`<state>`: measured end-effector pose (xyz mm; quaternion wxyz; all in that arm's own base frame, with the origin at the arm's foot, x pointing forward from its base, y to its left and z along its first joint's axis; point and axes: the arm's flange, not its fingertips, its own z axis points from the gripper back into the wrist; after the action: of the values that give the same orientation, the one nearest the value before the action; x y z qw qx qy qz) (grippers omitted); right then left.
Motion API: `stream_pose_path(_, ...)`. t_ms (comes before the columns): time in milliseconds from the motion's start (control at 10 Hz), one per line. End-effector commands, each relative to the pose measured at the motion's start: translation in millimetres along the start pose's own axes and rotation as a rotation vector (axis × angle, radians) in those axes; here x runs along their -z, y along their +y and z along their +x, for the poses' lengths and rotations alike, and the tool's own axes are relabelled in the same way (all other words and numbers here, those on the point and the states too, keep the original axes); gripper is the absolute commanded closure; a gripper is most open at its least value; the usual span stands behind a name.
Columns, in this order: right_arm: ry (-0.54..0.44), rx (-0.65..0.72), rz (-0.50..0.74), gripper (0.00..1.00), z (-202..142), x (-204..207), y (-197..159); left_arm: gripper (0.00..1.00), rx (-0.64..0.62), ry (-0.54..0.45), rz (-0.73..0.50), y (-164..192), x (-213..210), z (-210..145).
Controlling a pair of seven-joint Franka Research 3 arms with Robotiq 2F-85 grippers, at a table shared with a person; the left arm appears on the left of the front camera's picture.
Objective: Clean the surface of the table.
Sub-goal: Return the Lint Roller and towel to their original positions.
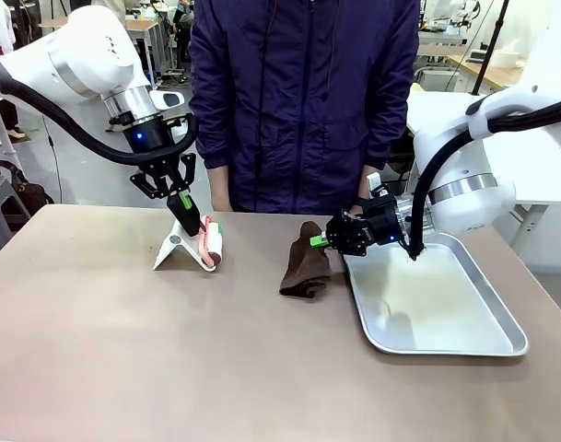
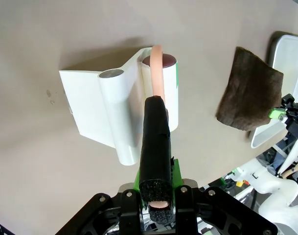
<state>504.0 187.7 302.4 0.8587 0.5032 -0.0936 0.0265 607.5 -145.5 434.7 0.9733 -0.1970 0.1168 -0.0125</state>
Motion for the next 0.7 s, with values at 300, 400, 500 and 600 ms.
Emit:
stream_pose_path(300, 0.051, 0.018, 0.010, 0.39, 0.4, 0.4, -1.1, 0.19, -0.039, 0.009, 0.063, 3.0, -3.2, 6.6)
stream_pose_path(400, 0.056, 0.021, 0.011, 0.00, 1.2, 0.6, -2.0, 0.00, -0.040, 0.005, 0.064, 3.4, -3.6, 5.8)
stream_pose_path(500, 0.055, 0.025, 0.011, 0.34, 1.7, 1.0, -2.7, 0.00, -0.042, 0.001, 0.065, 4.1, -4.7, 5.1)
stream_pose_path(600, 0.060, 0.028, 0.013, 0.00, 2.2, 1.5, -3.5, 0.00, -0.043, -0.007, 0.067, 5.3, -6.8, 3.6)
